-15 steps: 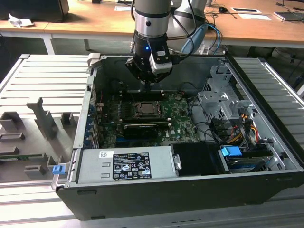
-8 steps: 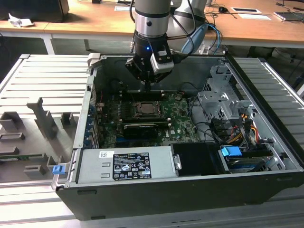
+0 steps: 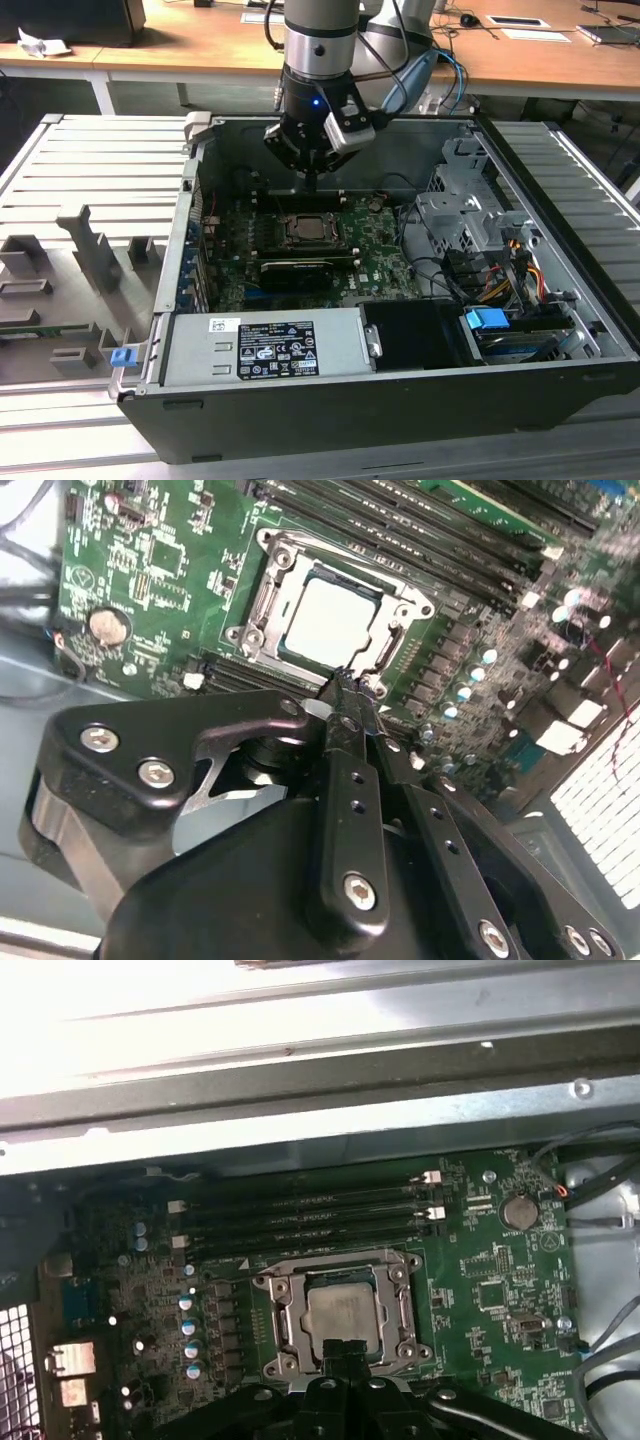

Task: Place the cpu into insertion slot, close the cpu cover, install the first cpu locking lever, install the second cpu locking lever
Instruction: 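Install the first cpu locking lever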

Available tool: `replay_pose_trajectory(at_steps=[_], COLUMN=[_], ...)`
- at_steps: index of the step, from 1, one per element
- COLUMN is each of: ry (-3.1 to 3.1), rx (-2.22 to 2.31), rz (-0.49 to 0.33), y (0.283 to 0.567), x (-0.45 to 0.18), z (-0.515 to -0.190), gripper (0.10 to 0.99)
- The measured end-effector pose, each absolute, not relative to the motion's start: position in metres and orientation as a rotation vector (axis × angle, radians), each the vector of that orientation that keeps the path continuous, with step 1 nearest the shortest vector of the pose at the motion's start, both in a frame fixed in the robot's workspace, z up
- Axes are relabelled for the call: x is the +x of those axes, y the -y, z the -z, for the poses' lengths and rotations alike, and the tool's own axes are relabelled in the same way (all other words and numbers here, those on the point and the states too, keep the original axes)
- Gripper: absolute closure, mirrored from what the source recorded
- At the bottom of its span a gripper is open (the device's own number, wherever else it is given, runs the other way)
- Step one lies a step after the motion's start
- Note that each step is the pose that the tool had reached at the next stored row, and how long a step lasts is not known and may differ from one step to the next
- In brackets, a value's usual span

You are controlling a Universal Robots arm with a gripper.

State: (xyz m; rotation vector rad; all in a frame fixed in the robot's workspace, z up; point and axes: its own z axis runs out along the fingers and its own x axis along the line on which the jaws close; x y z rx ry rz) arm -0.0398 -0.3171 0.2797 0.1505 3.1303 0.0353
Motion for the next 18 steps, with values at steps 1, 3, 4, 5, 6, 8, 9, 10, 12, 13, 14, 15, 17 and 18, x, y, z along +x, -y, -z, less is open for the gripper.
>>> replay_pose_trajectory(at_steps=[1,3,4,5,6,8,9,10,12,13,14,15,17,18], ry=[-3.132,-3.134,-3.134,-3.135,-3.135,-3.135,-3.135,-3.135,-3.135,-3.135,-3.135,-3.135,-3.135,-3.135], rx=[0.111,0.053,0.033,0.01,-0.001,-0.004,-0.004,-0.004,-0.004,-0.004,-0.004,-0.004,-0.004,-0.004], rz=[-0.035,-0.036,-0.036,-0.036,-0.036,-0.036,-0.036,-0.036,-0.036,-0.036,-0.036,-0.036,-0.036,-0.036], y=[0.3171,0.3171,0.3171,0.3171,0.3171,0.3172,0.3172,0.3172,0.3172,0.3172,0.3172,0.3172,0.3172,0.3172], x=[-0.0398,-0.0398,-0.0398,-0.0399,-0.0404,-0.0409,-0.041,-0.041,-0.0414,-0.0415,-0.0416,-0.0417,-0.0425,-0.043], z=[-0.2797,-0.2797,-0.2797,-0.2797,-0.2796,-0.2794,-0.279,-0.2788,-0.2783,-0.2782,-0.2781,-0.278,-0.2779,-0.2779], gripper=[0.98,0.98,0.98,0.98,0.98,0.98,0.98,0.98,0.98,0.98,0.98,0.98,0.98,0.98])
